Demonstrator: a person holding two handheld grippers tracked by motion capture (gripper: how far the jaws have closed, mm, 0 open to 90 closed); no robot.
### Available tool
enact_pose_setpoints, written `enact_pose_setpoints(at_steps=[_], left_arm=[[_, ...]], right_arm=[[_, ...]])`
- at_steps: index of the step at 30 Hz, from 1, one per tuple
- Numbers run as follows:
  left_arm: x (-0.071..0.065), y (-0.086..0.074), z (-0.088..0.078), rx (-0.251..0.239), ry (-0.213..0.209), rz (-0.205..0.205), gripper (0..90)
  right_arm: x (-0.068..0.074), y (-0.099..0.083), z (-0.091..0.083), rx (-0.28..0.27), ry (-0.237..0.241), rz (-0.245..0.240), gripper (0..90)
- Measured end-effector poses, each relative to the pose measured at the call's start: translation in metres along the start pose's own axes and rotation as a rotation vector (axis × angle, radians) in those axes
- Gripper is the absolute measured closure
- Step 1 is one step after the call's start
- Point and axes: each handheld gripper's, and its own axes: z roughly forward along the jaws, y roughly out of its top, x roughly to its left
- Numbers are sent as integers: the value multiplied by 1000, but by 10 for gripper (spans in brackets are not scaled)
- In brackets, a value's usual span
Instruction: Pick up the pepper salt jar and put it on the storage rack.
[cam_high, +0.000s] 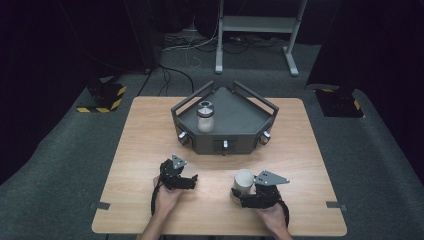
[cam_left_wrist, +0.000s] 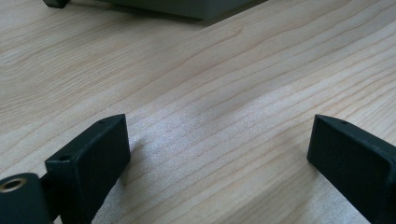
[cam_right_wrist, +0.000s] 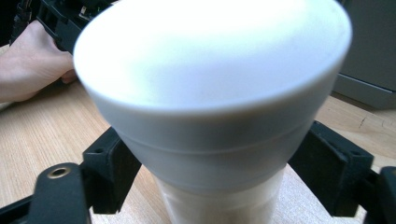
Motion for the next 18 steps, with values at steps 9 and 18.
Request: enact_pose_setpoints(at_steps=[9,18], left_arm=[[0,0,0,0,0,0,59],[0,0,0,-1,1,0,59]], right_arm=[[1,-2,-2,-15,-4,-10,298],[3,-2,-2,-15,-11,-36,322]])
